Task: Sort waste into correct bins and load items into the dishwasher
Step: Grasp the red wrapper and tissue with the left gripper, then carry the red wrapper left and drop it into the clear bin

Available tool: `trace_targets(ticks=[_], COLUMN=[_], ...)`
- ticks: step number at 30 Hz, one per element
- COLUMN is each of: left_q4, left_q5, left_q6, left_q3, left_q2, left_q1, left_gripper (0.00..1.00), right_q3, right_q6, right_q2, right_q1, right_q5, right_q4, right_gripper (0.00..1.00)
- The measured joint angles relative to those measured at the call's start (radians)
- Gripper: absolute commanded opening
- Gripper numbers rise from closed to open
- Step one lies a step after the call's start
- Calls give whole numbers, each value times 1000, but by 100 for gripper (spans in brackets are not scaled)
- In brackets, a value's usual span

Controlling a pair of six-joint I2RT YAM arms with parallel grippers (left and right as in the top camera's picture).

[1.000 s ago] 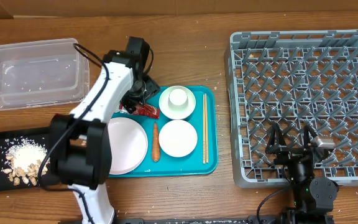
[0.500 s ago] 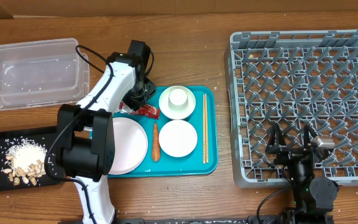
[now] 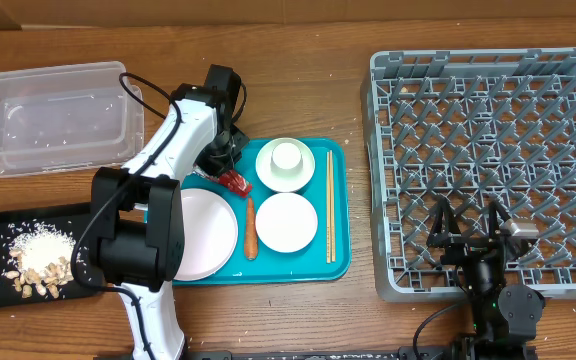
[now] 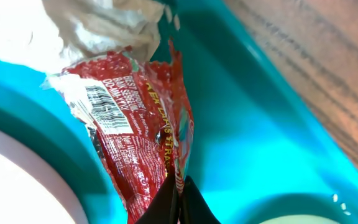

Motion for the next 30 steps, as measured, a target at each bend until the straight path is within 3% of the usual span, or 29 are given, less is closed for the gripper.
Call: trace_targets(ticks=[6, 13, 22, 30], left_q4=[-85, -217, -239, -344], left_q5=[6, 24, 98, 76], left_q6=[26, 55, 113, 169], left_q3=[56, 249, 347, 563], left_q2=[0, -1, -4, -4], left_q1=[0, 0, 1, 84], left_gripper=[4, 4, 4, 4], right_q3=[0, 0, 0, 0], right_q6=[0, 0, 0, 0], right_q2=[0, 0, 0, 0], right_q1=[0, 0, 0, 0], right_q5=[0, 0, 0, 0], right_q4=[0, 1, 0, 1], right_gripper=[100, 100, 100, 100])
